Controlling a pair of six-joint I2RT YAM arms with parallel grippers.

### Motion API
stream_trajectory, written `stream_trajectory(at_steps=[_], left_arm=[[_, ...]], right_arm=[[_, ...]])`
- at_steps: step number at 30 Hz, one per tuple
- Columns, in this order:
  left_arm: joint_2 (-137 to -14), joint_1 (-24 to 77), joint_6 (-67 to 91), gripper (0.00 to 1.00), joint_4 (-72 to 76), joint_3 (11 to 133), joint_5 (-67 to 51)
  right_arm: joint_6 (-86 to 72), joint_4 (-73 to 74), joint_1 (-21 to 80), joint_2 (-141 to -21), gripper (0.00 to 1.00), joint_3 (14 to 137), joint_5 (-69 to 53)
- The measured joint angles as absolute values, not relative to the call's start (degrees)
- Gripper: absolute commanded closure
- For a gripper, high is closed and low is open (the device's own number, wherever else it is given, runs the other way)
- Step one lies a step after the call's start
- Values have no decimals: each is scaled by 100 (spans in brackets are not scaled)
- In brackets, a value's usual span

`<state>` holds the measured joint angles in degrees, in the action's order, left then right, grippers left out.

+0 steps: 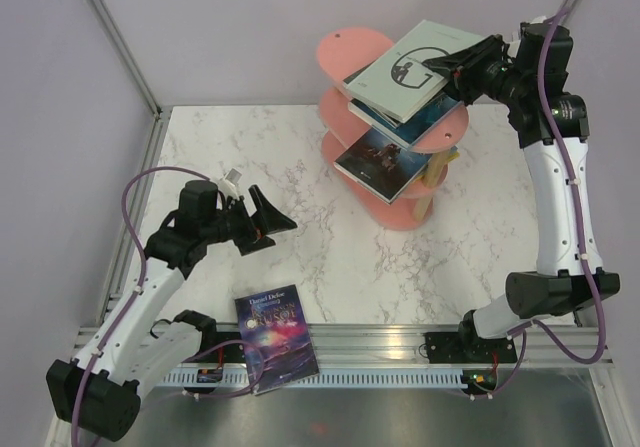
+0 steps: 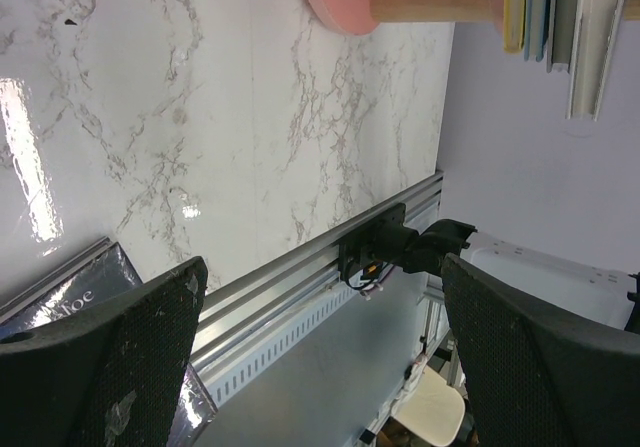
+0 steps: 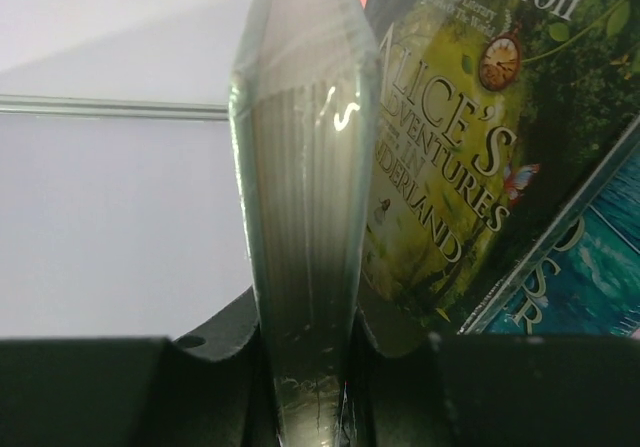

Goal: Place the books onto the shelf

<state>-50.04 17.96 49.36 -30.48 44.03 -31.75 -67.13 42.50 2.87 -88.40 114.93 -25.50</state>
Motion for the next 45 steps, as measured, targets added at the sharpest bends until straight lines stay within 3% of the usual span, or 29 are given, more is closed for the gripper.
stream_trajectory(at_steps=[5,8,9,10,13,15,24,38,41,45], left_arm=[[-4987,1796,4936,0,-3109,4403,-3164],[-4987,1796,4934,0,-3118,4403,-3162],[-4987,1796,4934,0,-3118,4403,-3162],[-4987,1796,4934,0,-3118,4403,-3162],[-4989,1796,4934,0,-3118,4403,-3162],[-4998,1796,4932,0,-3118,4403,-3162],[-5253,1796,4853,0,-3120,4438,-3159],[-5507,1568,4598,0,-3430,4720,-3033],[-5520,1457,4525,0,-3570,4794,-2954],[-5577,1409,4484,0,-3695,4805,-2858]], right_arm=[[-6842,4080,235,-8731,100,11229,-2563],[-6879,4066,200,-8713,82,11183,-2580],[-6879,4060,183,-8713,62,11177,-2596],[-6858,4056,161,-8713,54,11168,-2606],[-6746,4115,95,-8705,33,11078,-2554],[-6689,4158,32,-8705,29,10997,-2536],[-6298,4556,-355,-8403,22,10906,-2539],[-4908,5927,-519,-8029,20,10973,-2281],[-4525,5931,-539,-7258,18,10663,-2202],[-4283,5457,-548,-5454,15,9367,-2593]])
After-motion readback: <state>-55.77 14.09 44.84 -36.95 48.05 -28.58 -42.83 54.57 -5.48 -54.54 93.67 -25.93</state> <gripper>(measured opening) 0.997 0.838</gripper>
